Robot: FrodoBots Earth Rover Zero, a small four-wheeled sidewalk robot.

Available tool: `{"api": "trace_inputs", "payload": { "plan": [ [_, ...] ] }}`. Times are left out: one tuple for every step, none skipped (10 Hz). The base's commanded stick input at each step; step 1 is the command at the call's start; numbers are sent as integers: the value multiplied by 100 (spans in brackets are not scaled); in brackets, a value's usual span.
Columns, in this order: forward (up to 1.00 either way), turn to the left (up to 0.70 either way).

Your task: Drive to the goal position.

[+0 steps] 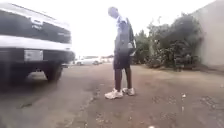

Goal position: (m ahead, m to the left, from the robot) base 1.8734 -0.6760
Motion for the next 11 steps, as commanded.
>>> {"api": "trace_inputs", "payload": {
  "plan": [
    [100, 0],
    [100, 0],
    [63, 0],
    [1, 0],
    [0, 0],
    [0, 0],
    [0, 0],
    [71, 0],
    [100, 0],
    [100, 0],
    [100, 0]
  ]
}}
